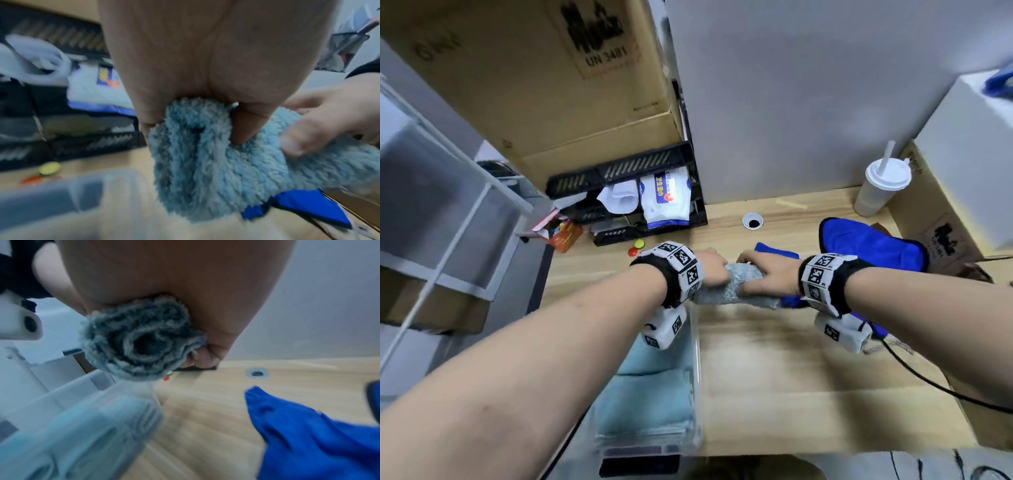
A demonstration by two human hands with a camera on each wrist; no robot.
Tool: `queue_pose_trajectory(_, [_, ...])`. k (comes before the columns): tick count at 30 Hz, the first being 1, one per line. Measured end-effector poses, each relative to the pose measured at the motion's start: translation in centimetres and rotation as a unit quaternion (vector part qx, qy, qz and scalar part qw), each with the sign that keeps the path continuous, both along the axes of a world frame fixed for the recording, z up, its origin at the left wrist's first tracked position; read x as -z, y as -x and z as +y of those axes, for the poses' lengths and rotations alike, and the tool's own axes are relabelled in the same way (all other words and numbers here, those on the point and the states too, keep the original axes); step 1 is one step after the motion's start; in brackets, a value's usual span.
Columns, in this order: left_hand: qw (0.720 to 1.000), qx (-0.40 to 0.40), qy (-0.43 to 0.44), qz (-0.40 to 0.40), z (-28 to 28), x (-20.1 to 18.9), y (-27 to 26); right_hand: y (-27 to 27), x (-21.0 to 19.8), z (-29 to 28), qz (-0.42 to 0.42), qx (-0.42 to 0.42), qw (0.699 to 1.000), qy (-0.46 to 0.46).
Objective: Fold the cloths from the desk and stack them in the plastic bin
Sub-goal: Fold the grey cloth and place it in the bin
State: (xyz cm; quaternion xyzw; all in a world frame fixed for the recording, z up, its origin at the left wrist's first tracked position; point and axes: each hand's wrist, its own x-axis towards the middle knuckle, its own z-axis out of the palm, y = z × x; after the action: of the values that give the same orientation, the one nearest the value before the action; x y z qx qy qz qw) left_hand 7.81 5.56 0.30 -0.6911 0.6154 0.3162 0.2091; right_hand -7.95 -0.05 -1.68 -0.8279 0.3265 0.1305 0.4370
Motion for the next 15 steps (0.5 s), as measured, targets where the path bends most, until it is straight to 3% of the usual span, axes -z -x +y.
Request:
queue_pose_trajectory(3, [1.000, -0.026, 0.007, 0.008, 1.2, -3.5, -4.0, -4.1, -2.3, 0.9, -0.037, 0.000, 0.999, -0.005])
queue_pose_trajectory(7, [0.996, -0.080, 0.022, 0.014, 4.3, -5.3, -9.1, -9.7, -3.1, 2.8, -0.043, -0.039, 0.998, 0.027])
queue_pose_trajectory(15, [0.960, -0.230, 0.138, 0.078, 11.6, 0.6, -14.9, -15.5, 1.2, 7.0, -0.044, -0.083, 0.987, 0.132])
